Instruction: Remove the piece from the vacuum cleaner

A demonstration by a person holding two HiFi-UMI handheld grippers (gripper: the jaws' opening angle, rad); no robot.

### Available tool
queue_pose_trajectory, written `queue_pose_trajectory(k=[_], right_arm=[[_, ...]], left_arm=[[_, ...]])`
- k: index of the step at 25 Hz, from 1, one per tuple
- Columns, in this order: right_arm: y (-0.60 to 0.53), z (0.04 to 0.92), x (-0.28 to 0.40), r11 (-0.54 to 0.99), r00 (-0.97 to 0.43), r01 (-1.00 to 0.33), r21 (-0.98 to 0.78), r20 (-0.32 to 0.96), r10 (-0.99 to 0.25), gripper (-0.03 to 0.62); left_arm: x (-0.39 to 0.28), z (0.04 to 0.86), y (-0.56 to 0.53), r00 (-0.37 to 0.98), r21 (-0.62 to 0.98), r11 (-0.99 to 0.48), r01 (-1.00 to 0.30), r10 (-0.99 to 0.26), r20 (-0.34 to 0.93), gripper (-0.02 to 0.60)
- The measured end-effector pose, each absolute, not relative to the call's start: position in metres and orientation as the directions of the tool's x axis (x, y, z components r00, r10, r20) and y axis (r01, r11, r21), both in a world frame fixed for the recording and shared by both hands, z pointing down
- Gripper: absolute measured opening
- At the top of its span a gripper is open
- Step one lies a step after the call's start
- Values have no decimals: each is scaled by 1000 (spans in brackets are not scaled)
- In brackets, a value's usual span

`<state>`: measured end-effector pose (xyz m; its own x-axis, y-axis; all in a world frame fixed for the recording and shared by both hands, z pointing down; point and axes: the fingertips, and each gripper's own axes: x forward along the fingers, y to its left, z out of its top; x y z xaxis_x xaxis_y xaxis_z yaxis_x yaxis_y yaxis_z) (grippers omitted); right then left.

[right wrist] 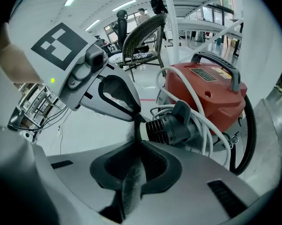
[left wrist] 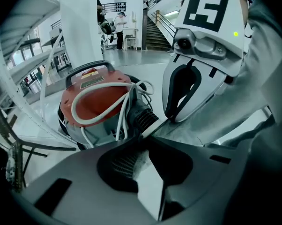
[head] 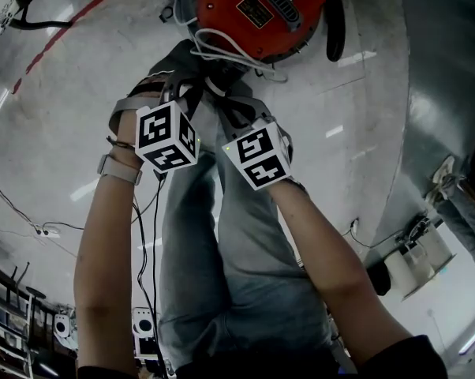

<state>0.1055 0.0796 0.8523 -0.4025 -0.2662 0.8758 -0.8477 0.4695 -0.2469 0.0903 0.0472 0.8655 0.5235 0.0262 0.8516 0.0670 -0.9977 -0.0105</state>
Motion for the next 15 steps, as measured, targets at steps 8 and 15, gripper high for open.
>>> queue_pose_trajectory(k=[8,15], right_arm=[[80,851,100,428,-424,-858,-284,863,-275,63],[81,852,98,405,-438,-860,-310,856,-276,61]], left_arm=[[93,867,45,501,-19,-987,157,63,863,78],[96,870,45,475,-31,-975,220,79,877,87]])
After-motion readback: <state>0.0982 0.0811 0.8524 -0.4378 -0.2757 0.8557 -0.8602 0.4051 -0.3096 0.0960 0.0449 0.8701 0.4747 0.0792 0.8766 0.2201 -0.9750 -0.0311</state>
